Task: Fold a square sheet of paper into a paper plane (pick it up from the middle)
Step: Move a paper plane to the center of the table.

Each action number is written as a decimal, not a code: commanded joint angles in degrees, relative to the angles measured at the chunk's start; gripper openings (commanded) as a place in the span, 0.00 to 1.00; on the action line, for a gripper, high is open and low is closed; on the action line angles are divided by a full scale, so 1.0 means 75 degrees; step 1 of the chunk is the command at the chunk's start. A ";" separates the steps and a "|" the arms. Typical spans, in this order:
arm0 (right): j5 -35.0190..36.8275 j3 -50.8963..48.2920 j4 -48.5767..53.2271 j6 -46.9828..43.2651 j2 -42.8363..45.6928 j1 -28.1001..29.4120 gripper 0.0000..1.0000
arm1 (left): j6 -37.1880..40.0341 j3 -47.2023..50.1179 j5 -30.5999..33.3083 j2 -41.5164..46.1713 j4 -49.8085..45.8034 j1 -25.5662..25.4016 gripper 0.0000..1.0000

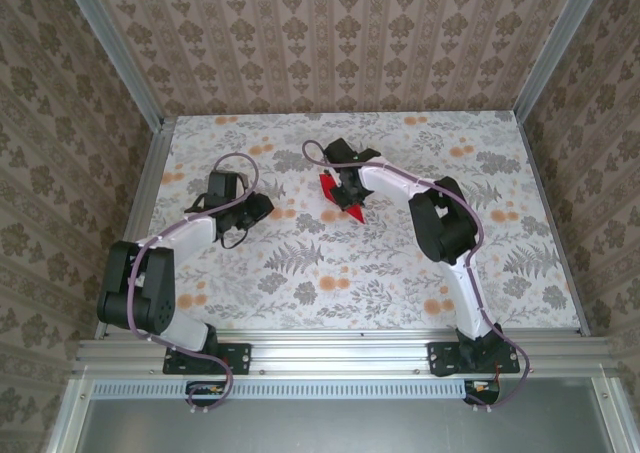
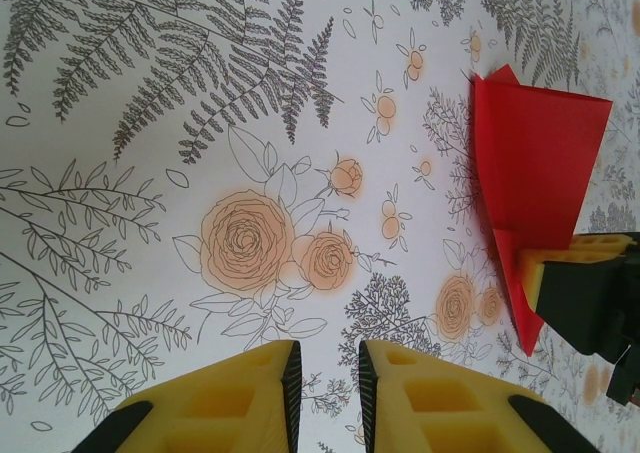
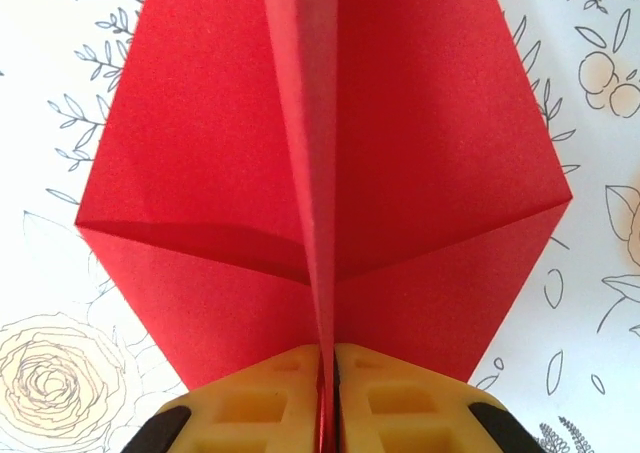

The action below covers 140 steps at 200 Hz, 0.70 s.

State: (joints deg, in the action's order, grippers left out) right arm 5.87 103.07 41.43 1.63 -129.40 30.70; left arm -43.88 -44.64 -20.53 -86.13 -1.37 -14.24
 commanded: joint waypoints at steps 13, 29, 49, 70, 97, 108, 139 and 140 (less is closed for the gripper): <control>-0.0242 0.0183 0.0113 0.0089 -0.0109 -0.0021 0.15 | 0.0156 0.0093 0.0090 0.0167 -0.0170 0.0035 0.25; -0.0246 0.0186 0.0145 0.0198 -0.0203 -0.0015 0.18 | 0.0164 0.0084 0.0080 0.0159 -0.0173 0.0025 0.25; -0.0267 0.0203 0.0183 0.0240 -0.0231 -0.0003 0.21 | 0.0172 0.0058 0.0099 0.0181 -0.0211 0.0035 0.25; -0.0279 0.0270 0.0246 0.0262 -0.0133 -0.0003 0.22 | 0.0203 0.0024 0.0198 0.0241 -0.0322 0.0035 0.25; -0.0261 0.0426 0.0406 0.0466 0.0294 -0.0015 0.26 | 0.0382 -0.0101 0.0600 0.0488 -0.0721 0.0026 0.26; -0.0243 0.0397 0.0401 0.0609 0.0669 -0.0021 0.31 | 0.0516 -0.0219 0.0856 0.0666 -0.1003 0.0028 0.27; 0.0010 0.0006 0.0197 0.1095 0.1943 -0.0147 0.49 | 0.1001 -0.0659 0.1793 0.1294 -0.1936 0.0024 0.32; 0.0030 -0.0007 0.0196 0.1119 0.1993 -0.0157 0.50 | 0.1023 -0.0675 0.1832 0.1315 -0.1967 0.0024 0.32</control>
State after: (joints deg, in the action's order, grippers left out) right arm 4.45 103.90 42.63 6.11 -125.23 30.35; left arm -40.82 -45.76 -14.13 -80.75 -9.10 -14.24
